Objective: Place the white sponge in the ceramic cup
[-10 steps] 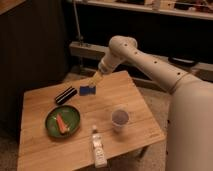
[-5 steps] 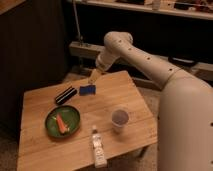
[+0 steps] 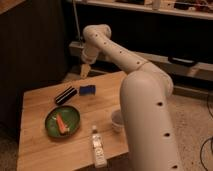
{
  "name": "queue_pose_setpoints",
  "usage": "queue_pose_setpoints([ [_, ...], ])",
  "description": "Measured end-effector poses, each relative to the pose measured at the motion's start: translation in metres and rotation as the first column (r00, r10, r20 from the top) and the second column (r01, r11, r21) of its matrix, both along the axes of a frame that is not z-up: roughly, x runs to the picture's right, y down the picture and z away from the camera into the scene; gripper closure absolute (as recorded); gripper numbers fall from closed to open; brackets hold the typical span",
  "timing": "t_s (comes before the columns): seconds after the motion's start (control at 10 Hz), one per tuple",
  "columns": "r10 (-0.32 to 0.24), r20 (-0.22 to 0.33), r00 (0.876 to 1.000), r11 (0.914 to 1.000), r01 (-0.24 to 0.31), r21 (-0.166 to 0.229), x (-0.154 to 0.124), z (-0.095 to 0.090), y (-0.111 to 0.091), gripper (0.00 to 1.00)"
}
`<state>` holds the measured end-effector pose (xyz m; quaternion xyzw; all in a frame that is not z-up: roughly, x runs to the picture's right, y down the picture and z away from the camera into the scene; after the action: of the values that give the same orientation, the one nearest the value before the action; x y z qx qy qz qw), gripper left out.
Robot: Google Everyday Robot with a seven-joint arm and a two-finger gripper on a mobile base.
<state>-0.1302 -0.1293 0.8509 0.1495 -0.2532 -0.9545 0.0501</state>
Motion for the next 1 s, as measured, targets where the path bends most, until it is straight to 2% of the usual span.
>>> queue_pose_setpoints([
  [0.1,-0.070,-0.021,0.997,0.9975,0.070,-0.001,-0.014,0.005,0.006,0.20],
  [0.2,-0.094,-0.048,0.994,0.9956,0.093,-0.005,-0.009,0.008,0.010,0.20],
  [0.7,-0.161,-0.140,0.977,0.9867,0.155,-0.047,-0.017,0.023,0.040,0.20],
  [1.0,-0.203,-0.173,0.964,0.9790,0.196,-0.054,-0.035,0.036,0.054,0.20],
])
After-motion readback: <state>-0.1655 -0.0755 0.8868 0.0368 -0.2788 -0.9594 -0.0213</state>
